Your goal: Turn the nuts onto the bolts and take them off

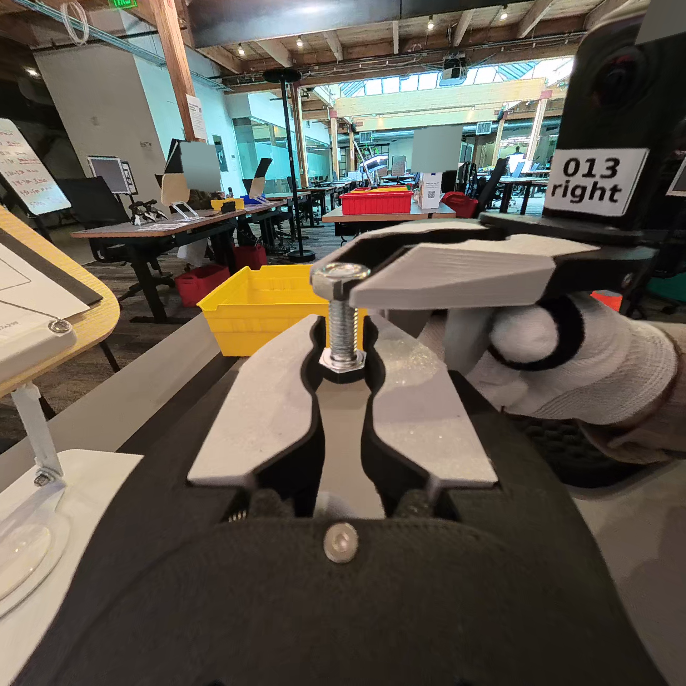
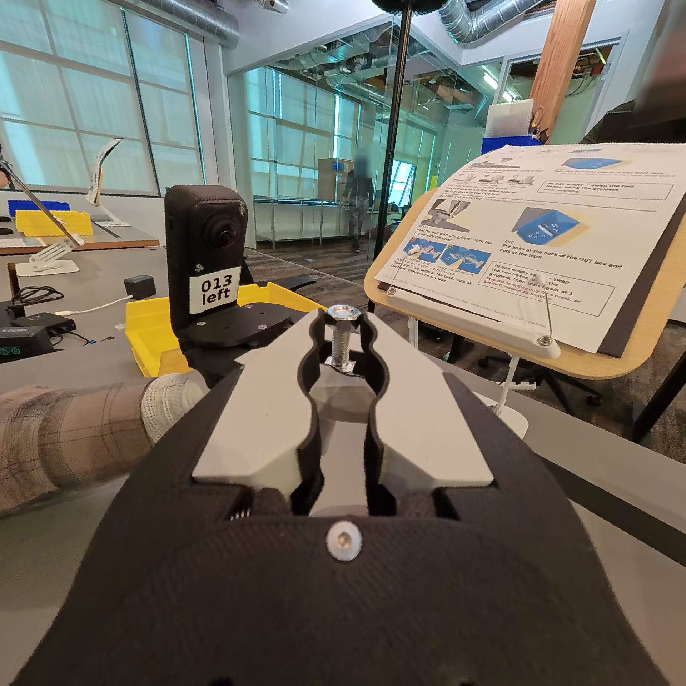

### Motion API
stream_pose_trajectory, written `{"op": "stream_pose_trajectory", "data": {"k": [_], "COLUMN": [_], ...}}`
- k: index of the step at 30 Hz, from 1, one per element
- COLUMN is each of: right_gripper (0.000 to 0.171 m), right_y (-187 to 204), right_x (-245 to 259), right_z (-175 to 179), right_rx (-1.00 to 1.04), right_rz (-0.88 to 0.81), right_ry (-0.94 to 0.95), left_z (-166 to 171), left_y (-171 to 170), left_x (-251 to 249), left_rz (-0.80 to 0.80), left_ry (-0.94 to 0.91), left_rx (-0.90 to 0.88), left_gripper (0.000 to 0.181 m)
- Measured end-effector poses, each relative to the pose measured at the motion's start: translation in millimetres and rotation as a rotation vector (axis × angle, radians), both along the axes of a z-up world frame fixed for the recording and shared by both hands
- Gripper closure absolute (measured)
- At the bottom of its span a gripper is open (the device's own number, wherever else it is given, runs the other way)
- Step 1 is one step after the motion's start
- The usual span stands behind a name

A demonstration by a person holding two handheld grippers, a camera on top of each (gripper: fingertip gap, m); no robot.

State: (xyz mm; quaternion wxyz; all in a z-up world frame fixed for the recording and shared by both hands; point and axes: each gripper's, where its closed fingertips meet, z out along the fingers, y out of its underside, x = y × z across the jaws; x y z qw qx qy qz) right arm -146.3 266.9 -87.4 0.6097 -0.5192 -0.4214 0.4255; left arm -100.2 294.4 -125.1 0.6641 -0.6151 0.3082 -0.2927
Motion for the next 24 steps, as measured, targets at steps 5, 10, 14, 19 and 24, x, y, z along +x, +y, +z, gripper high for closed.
{"op": "stream_pose_trajectory", "data": {"k": [5,10,14,19,24], "right_gripper": [0.129,0.131,0.13,0.143,0.139], "right_y": [-8,-28,-32,-29,-33], "right_x": [7,23,33,31,18], "right_z": [13,34,39,36,20], "right_rx": [0.045,-0.011,-0.012,-0.049,-0.071], "right_rz": [0.103,0.576,0.944,1.294,1.484], "right_ry": [-0.018,-0.061,-0.076,-0.073,-0.127], "left_z": [-1,6,15,19,18], "left_y": [-1,-21,-39,-48,-52], "left_x": [-2,5,11,13,13], "left_rz": [-0.008,-0.157,-0.293,-0.372,-0.422], "left_ry": [0.015,0.003,-0.05,-0.096,-0.11], "left_rx": [0.004,-0.003,-0.024,-0.058,-0.084], "left_gripper": [0.162,0.162,0.162,0.162,0.162]}}
